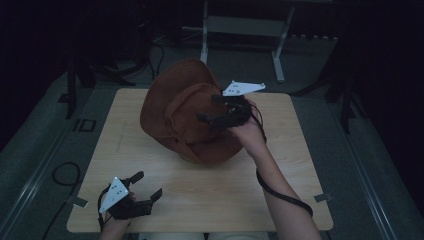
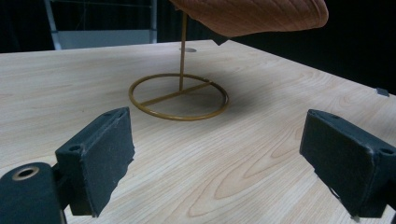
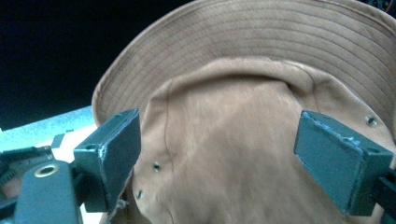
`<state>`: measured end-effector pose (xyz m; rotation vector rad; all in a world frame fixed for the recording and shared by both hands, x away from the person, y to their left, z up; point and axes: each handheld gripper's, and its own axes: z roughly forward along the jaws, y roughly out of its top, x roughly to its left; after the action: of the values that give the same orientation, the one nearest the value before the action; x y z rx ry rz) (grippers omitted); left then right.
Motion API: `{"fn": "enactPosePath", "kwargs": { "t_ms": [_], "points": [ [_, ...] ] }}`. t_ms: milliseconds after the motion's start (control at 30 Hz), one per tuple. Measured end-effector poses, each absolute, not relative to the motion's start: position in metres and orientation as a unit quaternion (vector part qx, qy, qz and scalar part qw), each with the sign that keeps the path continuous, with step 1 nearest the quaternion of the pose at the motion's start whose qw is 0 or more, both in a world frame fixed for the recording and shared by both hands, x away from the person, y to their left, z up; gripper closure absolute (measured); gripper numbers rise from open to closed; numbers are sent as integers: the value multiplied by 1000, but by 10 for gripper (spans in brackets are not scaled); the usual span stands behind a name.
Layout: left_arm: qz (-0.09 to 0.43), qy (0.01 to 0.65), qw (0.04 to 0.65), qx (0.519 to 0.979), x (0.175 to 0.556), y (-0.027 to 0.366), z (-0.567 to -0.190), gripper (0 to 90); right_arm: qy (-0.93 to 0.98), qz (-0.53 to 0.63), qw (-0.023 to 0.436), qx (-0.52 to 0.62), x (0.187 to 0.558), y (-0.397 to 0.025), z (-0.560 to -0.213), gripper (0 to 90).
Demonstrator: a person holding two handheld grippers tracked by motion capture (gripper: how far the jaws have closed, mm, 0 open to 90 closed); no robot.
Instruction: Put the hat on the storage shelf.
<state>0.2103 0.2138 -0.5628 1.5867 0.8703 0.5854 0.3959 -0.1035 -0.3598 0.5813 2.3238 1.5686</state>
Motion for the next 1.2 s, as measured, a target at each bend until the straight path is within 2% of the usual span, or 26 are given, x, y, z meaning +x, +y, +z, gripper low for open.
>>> {"fn": "enactPosePath", "kwargs": {
  "t_ms": [700,1200],
  "points": [
    [254,377,564,689,212,213,-568,104,792,544,155,231,371,-161,-387,150],
    [256,377,557,694,213,212,-570,104,788,536,158,258,354,-210,-420,152]
  ]
}}
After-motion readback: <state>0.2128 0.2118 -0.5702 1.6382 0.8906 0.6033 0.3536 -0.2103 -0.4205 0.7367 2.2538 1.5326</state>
